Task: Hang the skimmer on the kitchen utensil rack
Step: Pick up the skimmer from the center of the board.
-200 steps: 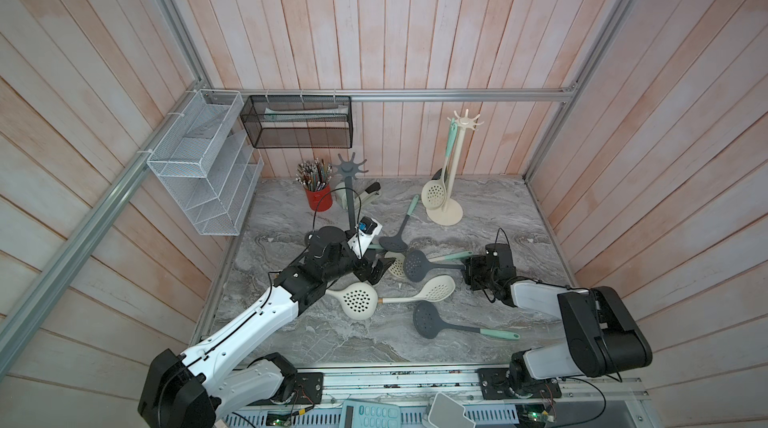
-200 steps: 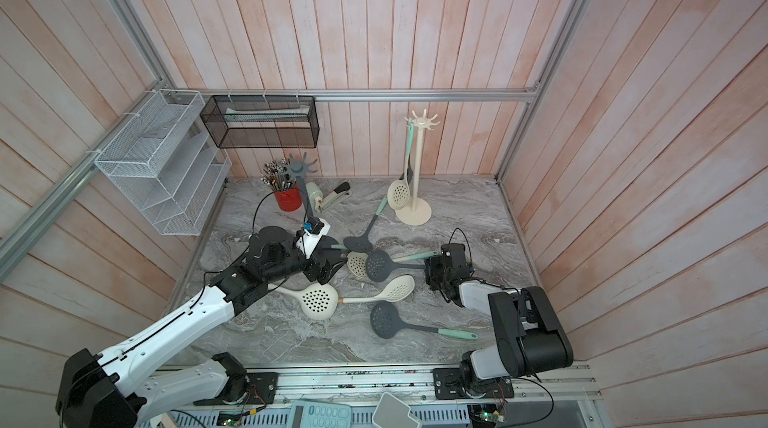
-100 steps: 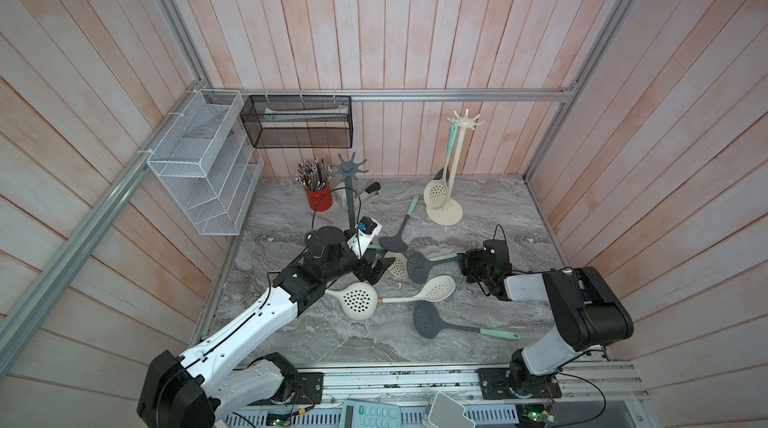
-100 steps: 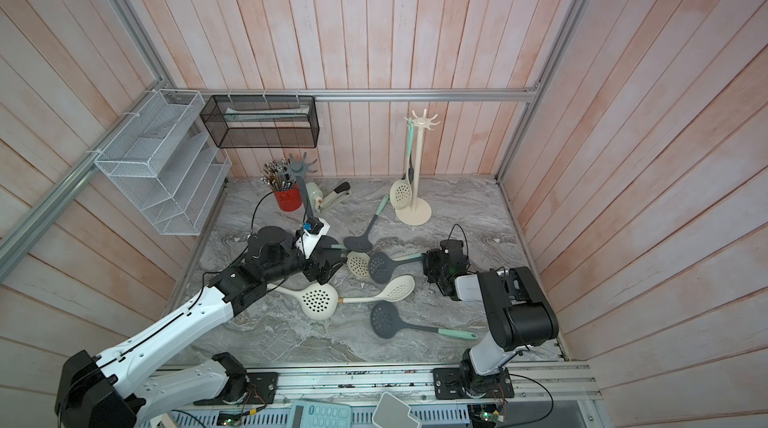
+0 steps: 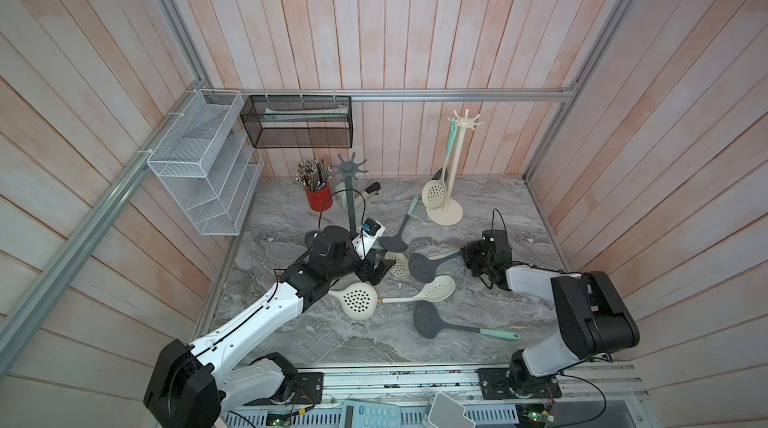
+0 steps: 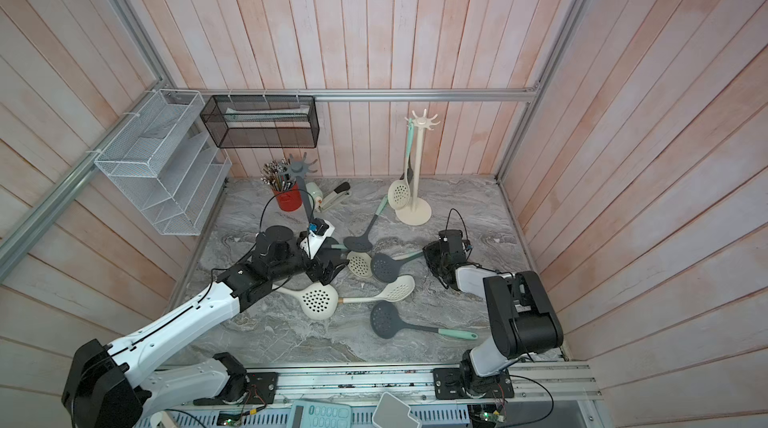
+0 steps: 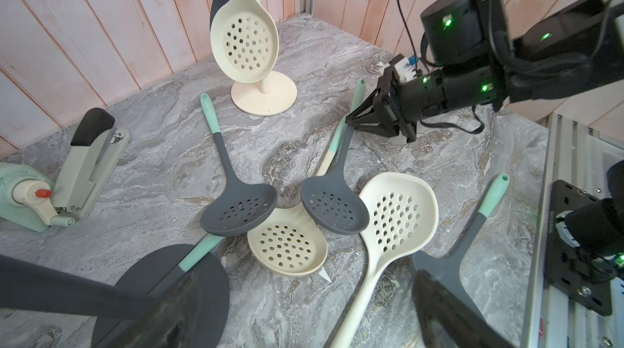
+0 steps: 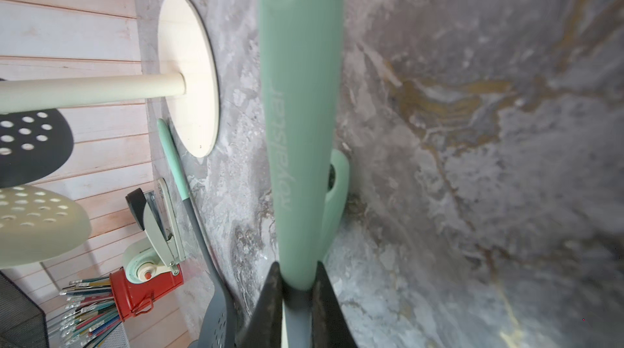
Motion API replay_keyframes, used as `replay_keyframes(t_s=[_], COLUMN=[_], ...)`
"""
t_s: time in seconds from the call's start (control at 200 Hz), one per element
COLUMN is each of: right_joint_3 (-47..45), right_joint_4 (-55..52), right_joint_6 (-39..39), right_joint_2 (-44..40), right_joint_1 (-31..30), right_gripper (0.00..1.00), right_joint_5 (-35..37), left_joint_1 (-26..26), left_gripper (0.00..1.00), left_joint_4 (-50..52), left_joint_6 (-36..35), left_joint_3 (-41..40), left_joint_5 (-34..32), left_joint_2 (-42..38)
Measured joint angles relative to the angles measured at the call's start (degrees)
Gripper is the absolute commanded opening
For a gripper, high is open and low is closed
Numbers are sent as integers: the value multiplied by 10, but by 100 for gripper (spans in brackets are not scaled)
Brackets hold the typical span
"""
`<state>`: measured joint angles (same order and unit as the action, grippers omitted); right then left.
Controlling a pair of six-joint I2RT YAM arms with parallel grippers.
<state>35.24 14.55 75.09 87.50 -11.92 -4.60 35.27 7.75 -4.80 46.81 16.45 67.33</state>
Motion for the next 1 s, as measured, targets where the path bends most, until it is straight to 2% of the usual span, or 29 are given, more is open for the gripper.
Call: replay_keyframes(t_s=[0.235, 0.51, 0.78, 1.0], right_joint_3=[42, 21, 0, 20], right_joint_4=[-41, 36, 52, 34], right_joint_6=[-135, -304, -413, -509], right_joint_2=[-72, -150, -235, -277], right_joint_1=[-45, -107, -120, -123], right_gripper=[0, 0, 0, 0], right_joint_5=[96, 153, 137, 46], left_joint_1=[-7, -9, -3, 5], left_gripper=[98, 97, 97, 96], left_joint_4=[4, 9, 7, -11], left_joint_6=[3, 15, 26, 38], left_joint_3=[2, 6, 6, 6], left_joint_5=[0, -2, 0, 2], left_joint_2=[12, -13, -44, -40])
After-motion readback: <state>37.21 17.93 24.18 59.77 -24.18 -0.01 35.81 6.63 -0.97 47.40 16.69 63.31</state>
